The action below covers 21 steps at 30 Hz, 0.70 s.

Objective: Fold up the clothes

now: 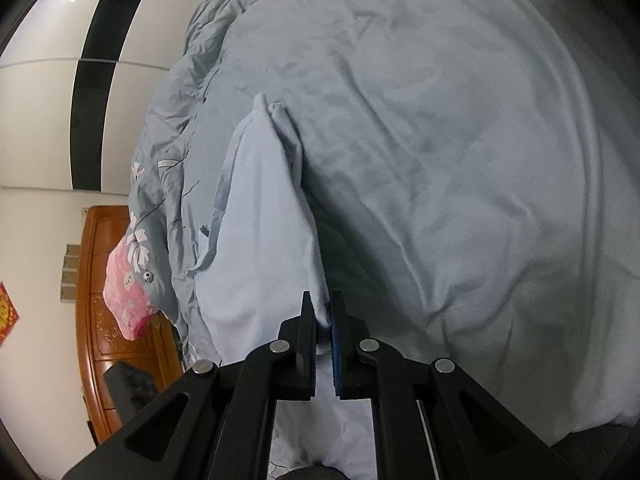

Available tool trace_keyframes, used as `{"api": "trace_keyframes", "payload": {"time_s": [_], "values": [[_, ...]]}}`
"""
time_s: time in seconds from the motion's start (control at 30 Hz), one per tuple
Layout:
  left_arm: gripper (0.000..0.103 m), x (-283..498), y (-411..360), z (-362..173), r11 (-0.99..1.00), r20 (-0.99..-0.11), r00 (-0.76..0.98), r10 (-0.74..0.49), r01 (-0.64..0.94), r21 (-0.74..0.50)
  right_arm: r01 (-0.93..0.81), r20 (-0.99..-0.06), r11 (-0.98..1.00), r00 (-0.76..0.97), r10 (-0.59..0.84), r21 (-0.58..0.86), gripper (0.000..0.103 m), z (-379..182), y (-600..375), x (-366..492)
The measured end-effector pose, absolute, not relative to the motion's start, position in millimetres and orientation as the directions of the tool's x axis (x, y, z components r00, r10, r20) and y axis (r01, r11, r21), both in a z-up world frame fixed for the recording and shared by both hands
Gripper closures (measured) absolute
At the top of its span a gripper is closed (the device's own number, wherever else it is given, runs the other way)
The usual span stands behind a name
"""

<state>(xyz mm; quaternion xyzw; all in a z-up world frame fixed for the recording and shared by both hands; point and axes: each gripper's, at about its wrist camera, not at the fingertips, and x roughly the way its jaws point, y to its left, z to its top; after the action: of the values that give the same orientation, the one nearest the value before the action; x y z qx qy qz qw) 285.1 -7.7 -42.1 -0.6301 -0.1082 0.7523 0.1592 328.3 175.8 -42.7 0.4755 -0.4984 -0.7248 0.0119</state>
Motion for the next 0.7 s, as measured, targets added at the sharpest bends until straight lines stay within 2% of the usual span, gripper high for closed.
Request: {"api": "trace_keyframes", "payload": {"time_s": [0.17, 0.27, 0.43, 0.53, 0.7], "values": [[0.096, 287.6, -19.2, -41.3, -0.903, -0.892, -0.141, 0.429, -0.070, -0.423, -0.458, -0.710, -0.547, -0.525, -0.470, 0.701, 0.097, -31.9, 169.4, 321.7], [0.096, 294.3, -67.2, -6.5, -0.872, -0.839, -0.254, 0.482, -0.047, -0.487, -0.454, -0.742, -0.596, -0.507, -0.439, 0.663, 0.097, -21.1, 161.9, 312.6], [0.096, 301.1, -152.9, 19.9, -0.856, -0.795, -0.407, 0.450, 0.055, -0.514, -0.425, -0.786, -0.683, -0.485, -0.383, 0.595, 0.097, 4.7, 132.6, 281.9], [0.096, 308.4, -186.5, 13.9, -0.838, -0.785, -0.440, 0.437, 0.118, -0.533, -0.340, -0.782, -0.744, -0.495, -0.378, 0.575, 0.097, 28.0, 100.3, 257.7], [0.095, 320.6, -242.4, 3.8, -0.797, -0.768, -0.493, 0.408, 0.218, -0.563, -0.082, -0.763, -0.851, -0.493, -0.418, 0.519, 0.097, 64.5, 12.4, 228.9]]}}
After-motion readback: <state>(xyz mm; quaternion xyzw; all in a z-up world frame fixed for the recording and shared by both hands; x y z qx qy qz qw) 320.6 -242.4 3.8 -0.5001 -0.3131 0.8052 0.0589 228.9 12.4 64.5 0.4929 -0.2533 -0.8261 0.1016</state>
